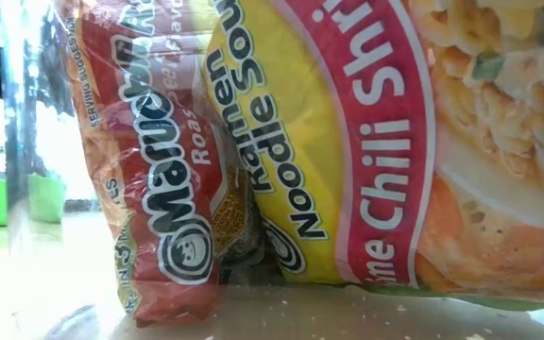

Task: Pick & Place Food Item
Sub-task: Put the black spoon into the white bin, then put the silver spoon into the white bin

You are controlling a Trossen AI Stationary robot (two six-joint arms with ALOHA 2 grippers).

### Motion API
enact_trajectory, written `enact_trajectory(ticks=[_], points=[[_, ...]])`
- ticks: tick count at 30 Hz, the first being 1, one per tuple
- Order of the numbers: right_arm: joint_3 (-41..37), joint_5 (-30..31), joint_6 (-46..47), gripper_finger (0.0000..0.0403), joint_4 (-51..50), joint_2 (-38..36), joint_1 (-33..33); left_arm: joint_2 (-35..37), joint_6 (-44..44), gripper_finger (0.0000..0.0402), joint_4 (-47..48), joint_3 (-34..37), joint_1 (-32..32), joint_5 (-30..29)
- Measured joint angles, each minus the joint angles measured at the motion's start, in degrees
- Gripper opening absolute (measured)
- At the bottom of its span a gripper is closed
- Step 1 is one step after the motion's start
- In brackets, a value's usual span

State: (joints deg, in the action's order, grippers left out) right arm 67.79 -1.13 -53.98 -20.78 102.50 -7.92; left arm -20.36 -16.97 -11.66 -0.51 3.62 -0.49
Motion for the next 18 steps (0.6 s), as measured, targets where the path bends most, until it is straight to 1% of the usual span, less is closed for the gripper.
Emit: enact_trajectory(ticks=[7,16,18], points=[[0.0,1.49,1.5,0.0051,-0.18,-0.02,0.25,0.0,0.0,0.0,0.02,0.0,0.02,0.02],[0.0,1.73,1.49,0.0054,-0.19,-0.02,1.67,0.0,0.0,0.0,0.02,0.0,0.0,0.04],[0.0,3.08,1.49,0.0055,-0.19,-0.06,2.23,0.0,0.0,0.0,0.02,0.0,0.0,0.04]])
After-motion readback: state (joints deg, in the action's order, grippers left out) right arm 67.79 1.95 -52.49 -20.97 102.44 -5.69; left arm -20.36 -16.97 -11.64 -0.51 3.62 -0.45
